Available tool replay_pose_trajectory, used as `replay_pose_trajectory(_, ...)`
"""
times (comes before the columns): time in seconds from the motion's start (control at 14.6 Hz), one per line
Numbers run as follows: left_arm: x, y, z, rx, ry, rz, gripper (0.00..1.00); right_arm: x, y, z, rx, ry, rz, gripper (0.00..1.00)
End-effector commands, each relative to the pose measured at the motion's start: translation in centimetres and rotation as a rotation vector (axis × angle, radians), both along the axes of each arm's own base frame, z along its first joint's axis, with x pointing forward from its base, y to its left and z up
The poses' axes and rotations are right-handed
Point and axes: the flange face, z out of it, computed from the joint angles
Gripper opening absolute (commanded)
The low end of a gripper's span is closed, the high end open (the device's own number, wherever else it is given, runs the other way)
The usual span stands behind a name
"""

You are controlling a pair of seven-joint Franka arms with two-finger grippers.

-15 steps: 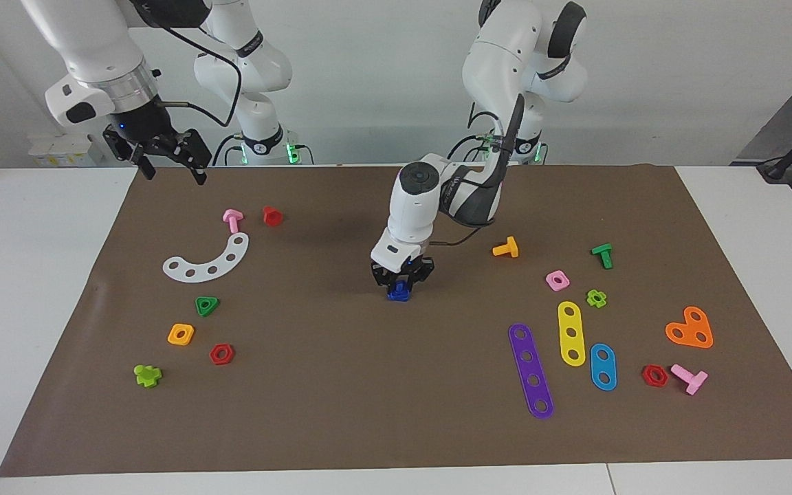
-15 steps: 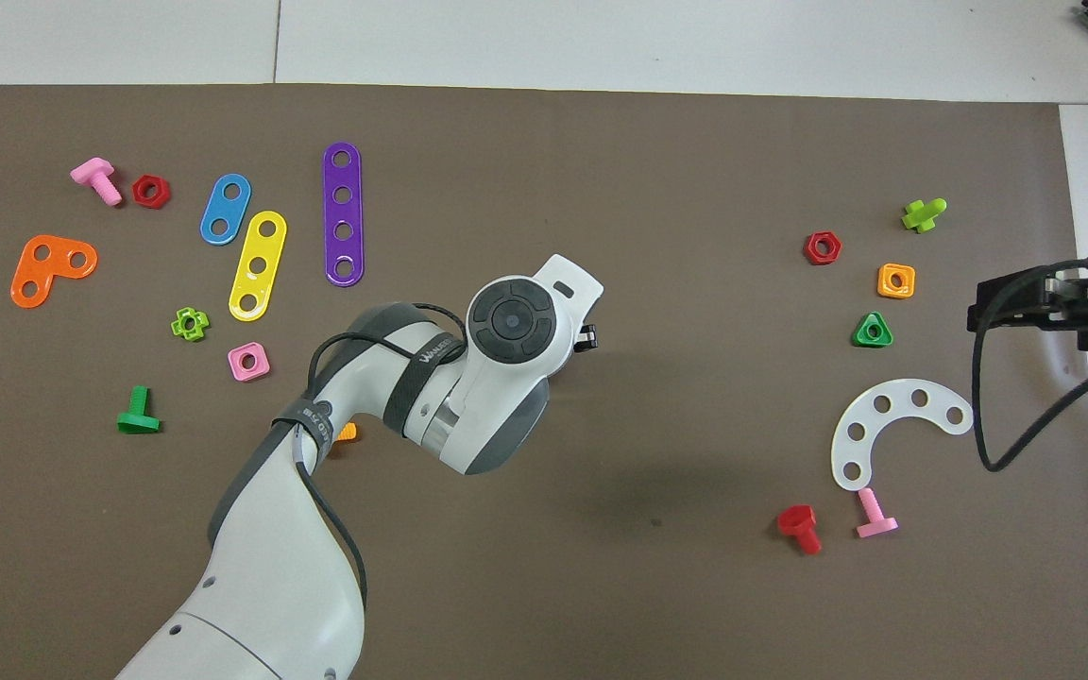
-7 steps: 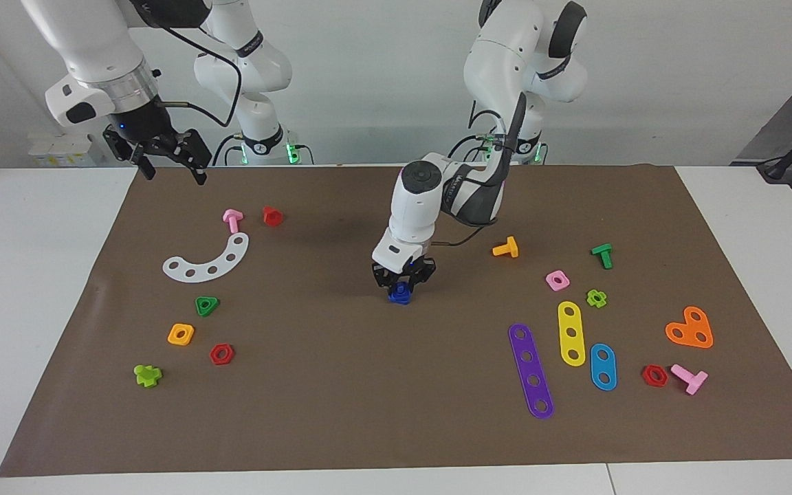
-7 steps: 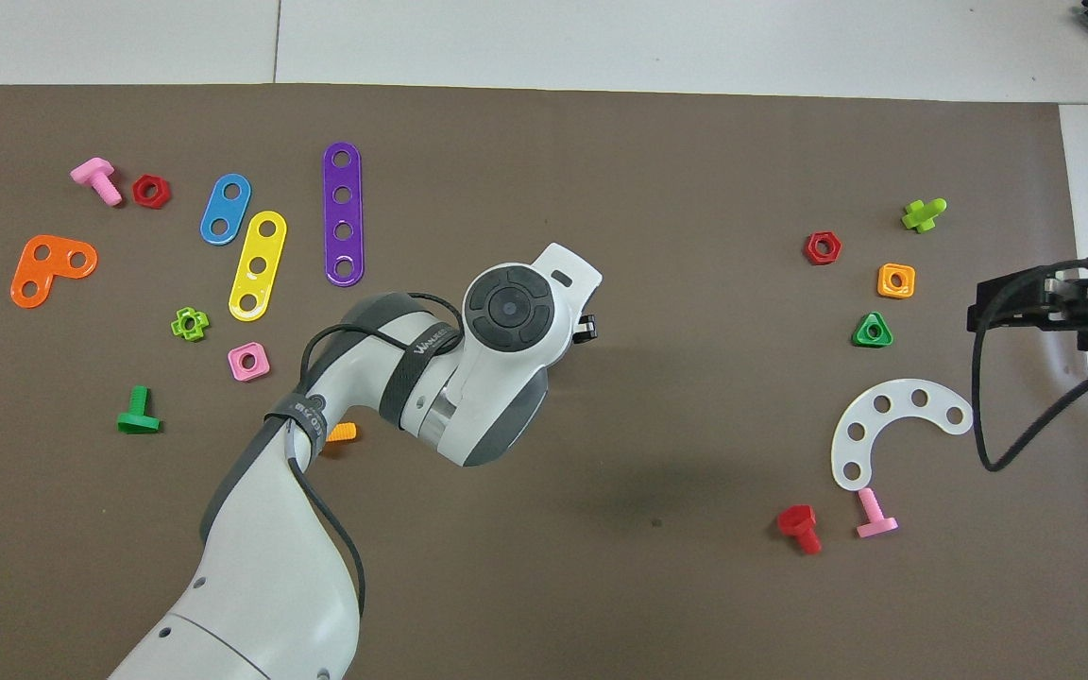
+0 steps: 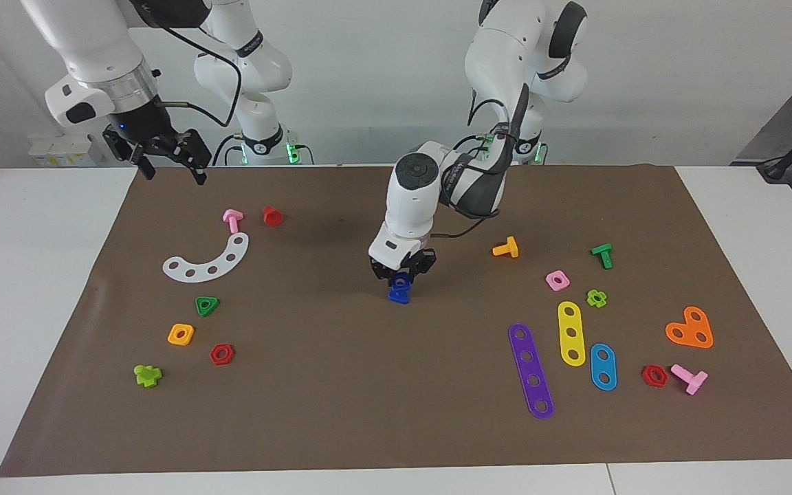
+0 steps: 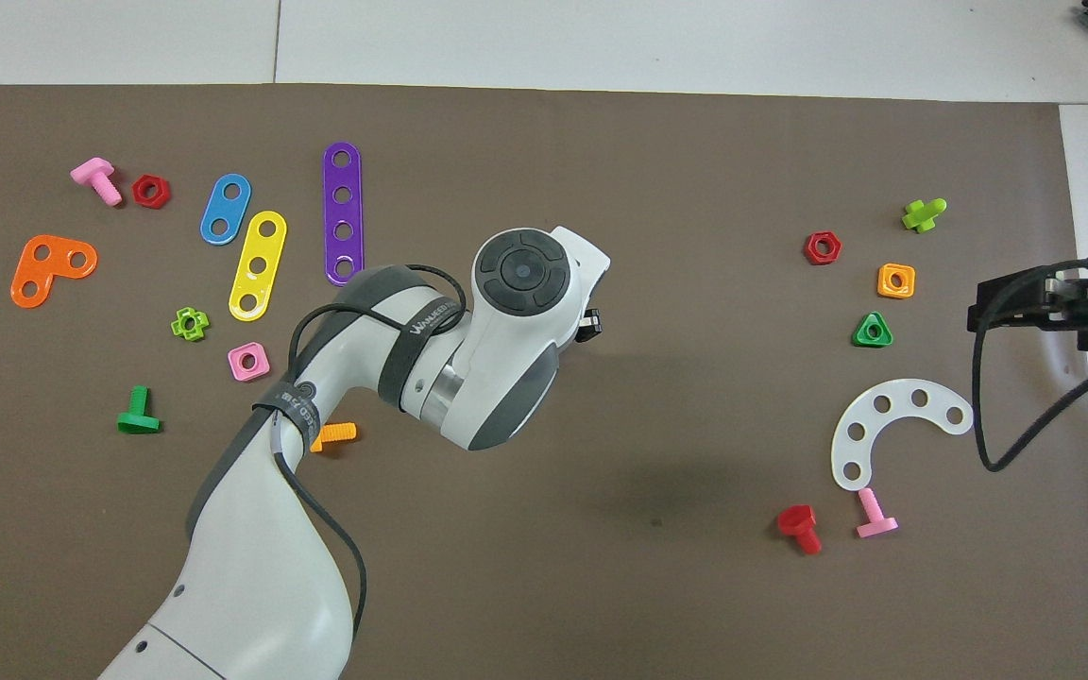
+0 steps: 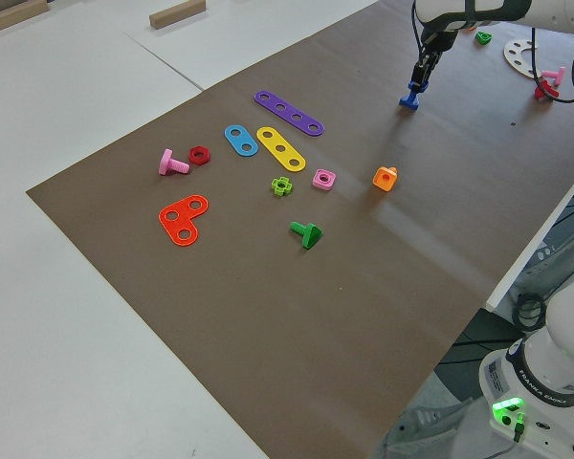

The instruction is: Unscrew and place screws in storage area

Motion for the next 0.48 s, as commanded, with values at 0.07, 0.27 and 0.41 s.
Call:
replay_pose_trajectory(0.07,3.8,2.3,2.2,-0.003,0.031,0.059,0.42,-0.2,-0.5,-0.1,-0.008,-0.016,0.008,1.00)
replay_pose_trajectory(0.27,6.5,6.6,3.1,-0.025,0.023,0.055,0.42,-0.1,-0.5,-0.2,-0.008,-0.014,0.007,1.00)
replay_pose_trajectory(0.41,7.4,9.2,4.4,-0.057,0.020,0.018,0.42,-0.1,0.0,0.0,-0.010,-0.020,0.008,1.00)
